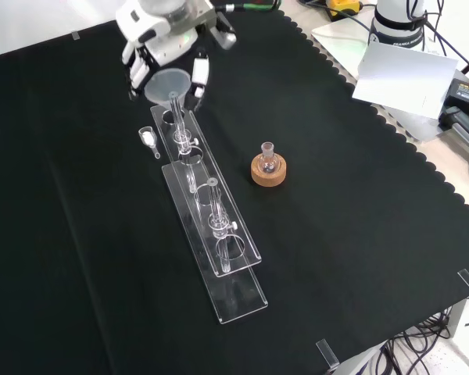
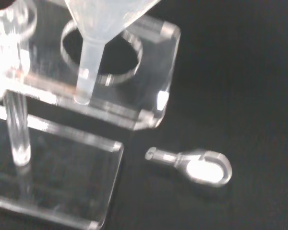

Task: Pick up the funnel from the transparent funnel stand.

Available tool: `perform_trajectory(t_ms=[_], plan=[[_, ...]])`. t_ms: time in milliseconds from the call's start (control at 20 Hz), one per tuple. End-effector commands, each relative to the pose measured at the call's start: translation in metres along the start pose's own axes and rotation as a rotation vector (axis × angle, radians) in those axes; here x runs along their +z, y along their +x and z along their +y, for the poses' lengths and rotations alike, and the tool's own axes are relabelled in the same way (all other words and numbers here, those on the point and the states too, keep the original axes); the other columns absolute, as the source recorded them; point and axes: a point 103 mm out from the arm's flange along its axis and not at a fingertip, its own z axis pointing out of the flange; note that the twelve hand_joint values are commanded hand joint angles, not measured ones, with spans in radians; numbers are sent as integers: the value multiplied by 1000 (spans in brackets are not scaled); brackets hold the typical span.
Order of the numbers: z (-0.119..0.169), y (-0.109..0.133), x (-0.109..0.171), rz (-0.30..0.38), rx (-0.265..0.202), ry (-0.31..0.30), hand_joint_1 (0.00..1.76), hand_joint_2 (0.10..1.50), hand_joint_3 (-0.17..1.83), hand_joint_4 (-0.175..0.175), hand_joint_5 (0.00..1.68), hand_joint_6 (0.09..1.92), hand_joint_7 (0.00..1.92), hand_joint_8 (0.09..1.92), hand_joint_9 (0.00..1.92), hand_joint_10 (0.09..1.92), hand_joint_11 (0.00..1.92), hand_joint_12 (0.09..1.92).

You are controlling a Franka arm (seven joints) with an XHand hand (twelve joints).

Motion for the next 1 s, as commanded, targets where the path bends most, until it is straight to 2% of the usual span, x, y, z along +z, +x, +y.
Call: perform_trajectory(t_ms=[50,350,450,1000], plan=[[-26,-17,-48,-68,37,-90,770,842,426,-33,806,666,982,748,1241,453,743,1151],[-57,-22,-64,-87,68,-96,777,839,434,-34,810,687,982,754,1282,436,783,1120],[-68,-23,-66,-92,93,-92,779,839,435,-33,812,690,982,754,1288,434,787,1117],[-130,-21,-59,-81,109,-96,787,838,441,-33,819,699,983,753,1293,419,799,1108]])
